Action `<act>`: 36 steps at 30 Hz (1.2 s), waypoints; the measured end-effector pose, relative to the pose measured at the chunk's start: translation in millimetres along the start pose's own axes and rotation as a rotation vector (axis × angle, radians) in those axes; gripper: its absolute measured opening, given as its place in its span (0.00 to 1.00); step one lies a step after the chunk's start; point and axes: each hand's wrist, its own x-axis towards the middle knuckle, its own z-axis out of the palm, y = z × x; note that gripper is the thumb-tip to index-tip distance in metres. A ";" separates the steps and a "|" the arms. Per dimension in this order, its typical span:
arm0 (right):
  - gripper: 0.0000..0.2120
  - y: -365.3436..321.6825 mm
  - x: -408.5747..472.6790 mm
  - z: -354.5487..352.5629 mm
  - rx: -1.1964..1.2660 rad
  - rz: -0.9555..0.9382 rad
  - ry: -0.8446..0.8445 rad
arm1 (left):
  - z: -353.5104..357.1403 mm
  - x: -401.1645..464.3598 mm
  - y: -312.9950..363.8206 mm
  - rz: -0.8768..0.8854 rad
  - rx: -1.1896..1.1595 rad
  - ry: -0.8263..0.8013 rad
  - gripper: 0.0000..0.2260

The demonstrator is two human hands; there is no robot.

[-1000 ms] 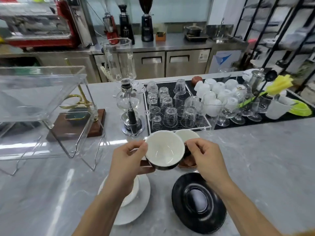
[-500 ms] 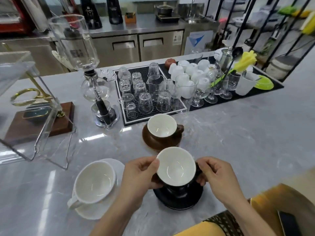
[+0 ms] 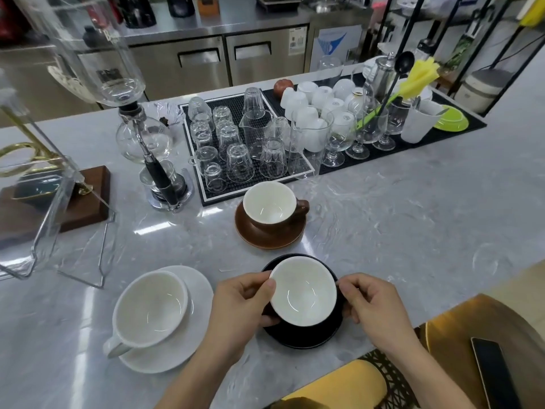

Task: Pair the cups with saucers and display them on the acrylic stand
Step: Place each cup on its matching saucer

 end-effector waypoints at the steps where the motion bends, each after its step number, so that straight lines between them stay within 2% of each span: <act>1: 0.11 1.3 0.1 -0.3 -0.003 0.003 -0.001 | -0.1 0.2 -0.2 0.002 0.002 0.002 0.07; 8: 0.09 4.7 0.6 -2.3 0.036 0.025 -0.009 | -3.8 3.3 -0.8 -0.009 0.035 -0.001 0.06; 18: 0.05 7.1 3.5 -3.3 0.160 0.090 0.049 | -7.4 7.7 -5.2 0.100 0.224 0.111 0.04; 22: 0.04 12.1 6.2 -5.8 0.191 0.143 0.052 | -6.6 7.5 -6.3 0.104 0.255 0.147 0.06; 27: 0.07 12.3 8.6 -8.7 0.257 0.191 0.027 | -5.6 5.9 -5.4 0.107 0.273 0.145 0.08; 36: 0.08 8.0 9.5 -11.9 0.306 0.301 -0.096 | -11.3 5.2 1.2 -0.038 0.252 0.060 0.23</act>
